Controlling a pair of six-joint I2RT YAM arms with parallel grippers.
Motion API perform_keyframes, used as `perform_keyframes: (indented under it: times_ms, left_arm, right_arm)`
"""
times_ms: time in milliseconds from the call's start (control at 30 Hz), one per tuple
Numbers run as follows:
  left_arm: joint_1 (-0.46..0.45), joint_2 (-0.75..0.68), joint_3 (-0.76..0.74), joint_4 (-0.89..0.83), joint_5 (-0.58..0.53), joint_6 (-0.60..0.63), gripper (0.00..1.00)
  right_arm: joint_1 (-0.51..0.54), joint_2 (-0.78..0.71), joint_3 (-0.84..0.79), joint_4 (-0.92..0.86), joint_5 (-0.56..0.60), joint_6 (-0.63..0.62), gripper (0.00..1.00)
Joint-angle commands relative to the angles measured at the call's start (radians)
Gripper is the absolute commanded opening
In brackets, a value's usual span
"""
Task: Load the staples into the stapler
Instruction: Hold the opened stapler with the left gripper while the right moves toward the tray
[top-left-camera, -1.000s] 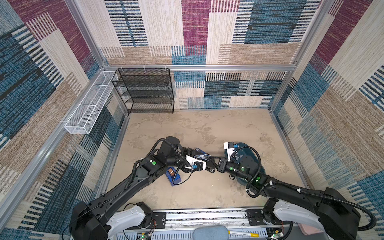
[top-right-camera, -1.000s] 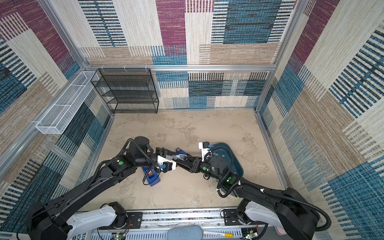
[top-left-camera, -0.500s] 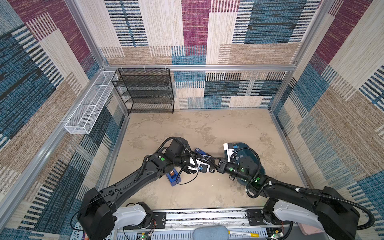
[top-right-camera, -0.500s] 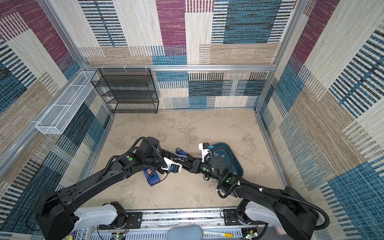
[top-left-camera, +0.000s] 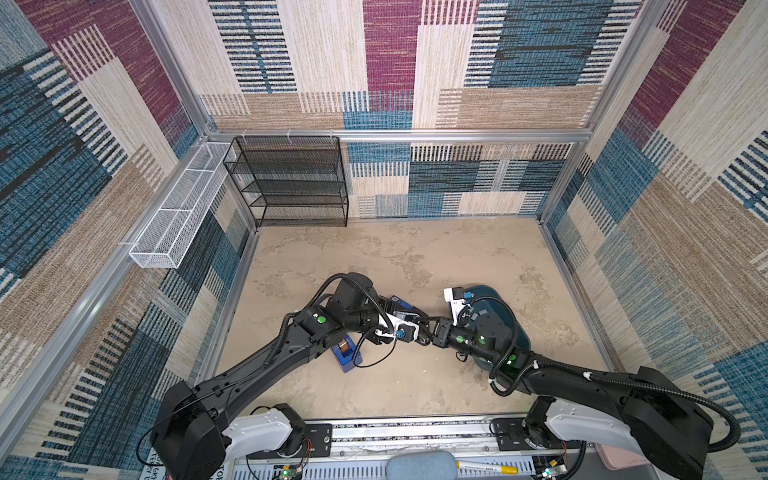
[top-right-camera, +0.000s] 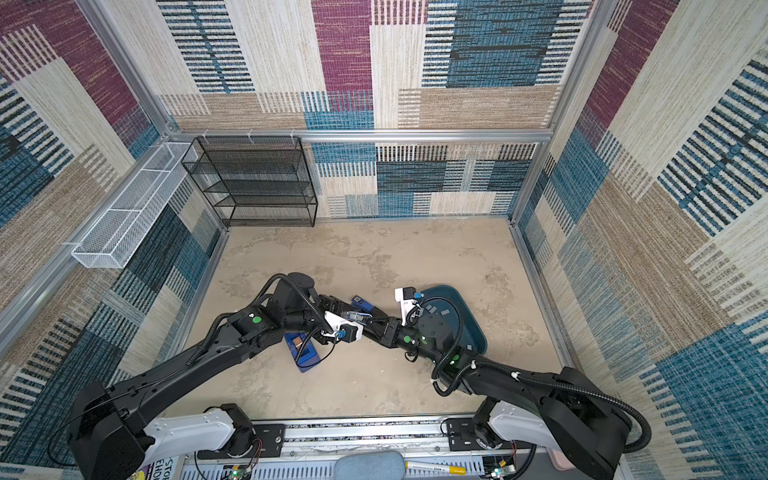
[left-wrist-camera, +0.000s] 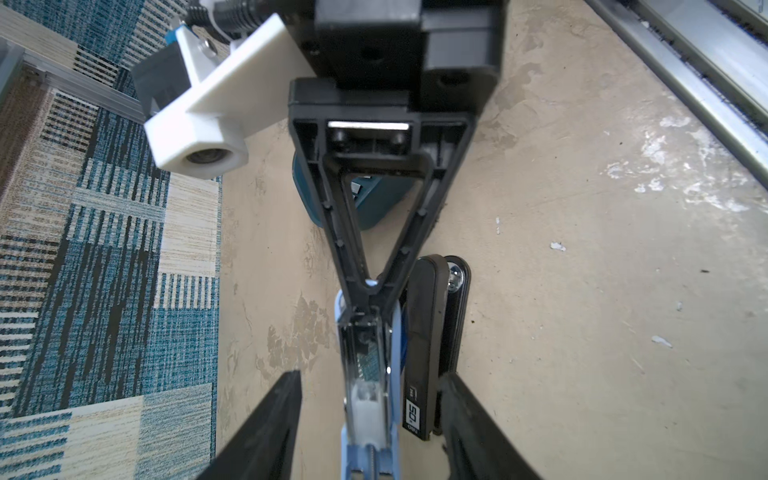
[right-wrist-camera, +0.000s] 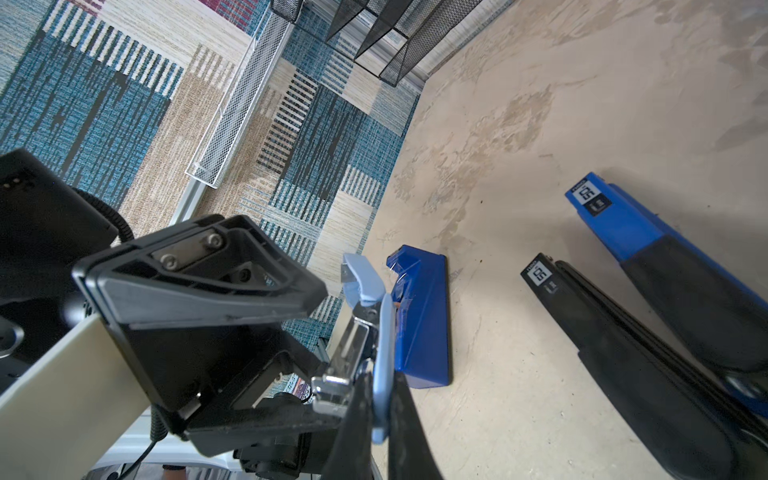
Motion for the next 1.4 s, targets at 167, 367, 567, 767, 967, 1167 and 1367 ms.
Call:
perform_keyframes:
  times_ms: [167, 367, 567, 767, 967, 1167, 1367]
  left_arm:
    - [-0.002, 0.034, 0.025, -0.045, 0.046, 0.033, 0.58]
    - [-0.004, 0.045, 0.031, -0.072, 0.059, 0.045, 0.5]
    - [-0.005, 0.06, 0.054, -0.122, 0.041, 0.065, 0.31]
    - [-0.004, 0.085, 0.055, -0.165, -0.005, 0.1, 0.09]
    - [0.004, 0.147, 0.047, -0.18, -0.061, 0.126, 0.04]
    - [0.002, 0.219, 0.056, -0.21, -0.061, 0.149, 0.04]
    - [-0.074, 0.283, 0.057, -0.23, -0.111, 0.184, 0.05]
  right_arm:
    - [0.054, -0.014, 0.016, 0.062, 0.001, 0.022, 0.0]
    - [0.077, 0.009, 0.019, 0.081, 0.013, 0.03, 0.0]
    - [0.091, 0.026, 0.023, 0.084, 0.02, 0.039, 0.0]
    - [0.091, 0.016, 0.047, -0.017, 0.059, 0.01, 0.31]
    - [0.056, -0.054, 0.083, -0.222, 0.112, -0.051, 0.6]
    - [-0.031, -0.144, 0.055, -0.356, 0.131, -0.091, 0.63]
    - [-0.088, -0.178, 0.04, -0.43, 0.169, -0.136, 0.66]
